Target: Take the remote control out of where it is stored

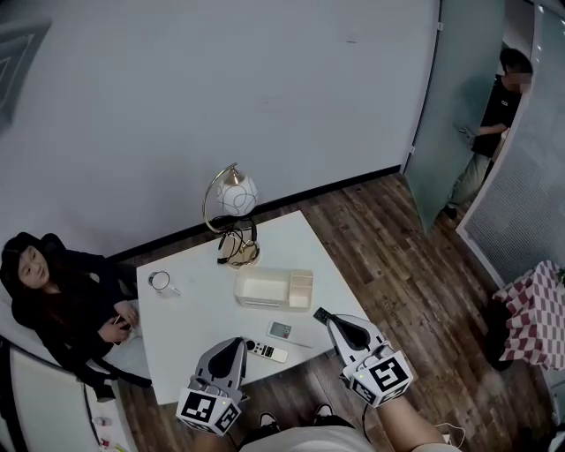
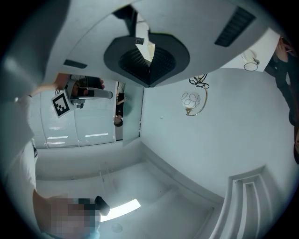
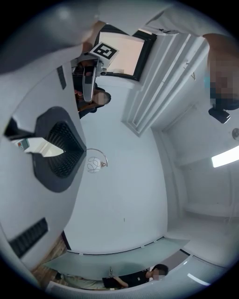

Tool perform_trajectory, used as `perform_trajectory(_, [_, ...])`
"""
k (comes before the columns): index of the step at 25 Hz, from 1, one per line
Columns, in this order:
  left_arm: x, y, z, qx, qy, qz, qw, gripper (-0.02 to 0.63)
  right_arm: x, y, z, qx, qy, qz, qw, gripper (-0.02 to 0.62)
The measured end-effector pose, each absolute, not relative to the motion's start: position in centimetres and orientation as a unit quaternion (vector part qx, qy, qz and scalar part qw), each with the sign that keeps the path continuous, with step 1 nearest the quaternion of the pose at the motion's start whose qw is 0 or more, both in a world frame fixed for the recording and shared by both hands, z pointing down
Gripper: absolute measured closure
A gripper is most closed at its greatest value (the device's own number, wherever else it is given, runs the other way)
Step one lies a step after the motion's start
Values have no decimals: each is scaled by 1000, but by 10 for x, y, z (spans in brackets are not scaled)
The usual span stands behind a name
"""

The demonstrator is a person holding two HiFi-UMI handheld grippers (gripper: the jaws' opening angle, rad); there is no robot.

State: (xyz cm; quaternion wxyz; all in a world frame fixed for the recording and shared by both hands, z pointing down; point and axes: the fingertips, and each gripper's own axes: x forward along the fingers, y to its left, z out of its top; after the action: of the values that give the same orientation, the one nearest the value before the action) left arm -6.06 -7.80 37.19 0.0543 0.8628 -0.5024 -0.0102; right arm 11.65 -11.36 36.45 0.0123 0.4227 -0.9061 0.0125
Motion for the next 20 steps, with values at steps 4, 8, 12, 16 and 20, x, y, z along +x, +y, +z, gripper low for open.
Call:
perform_trajectory(4, [-57, -76, 371, 862, -504, -9, 53, 598, 116, -111, 367, 416, -909, 12, 16, 587])
perform_trajectory(8, [-57, -76, 372, 861, -505, -6, 56, 598, 113, -111, 373, 412, -911, 17, 22, 586])
perform_trajectory(12, [-57, -74, 375, 861, -506, -5, 57, 598, 111, -110, 379, 408, -912, 22, 28, 586])
perform_trajectory(16, [-55, -73, 376, 861, -506, -5, 57, 598, 110, -109, 381, 406, -913, 24, 32, 586])
perform_trajectory(20, [-55, -70, 377, 861, -505, -4, 59, 598, 110, -106, 383, 406, -913, 27, 36, 587])
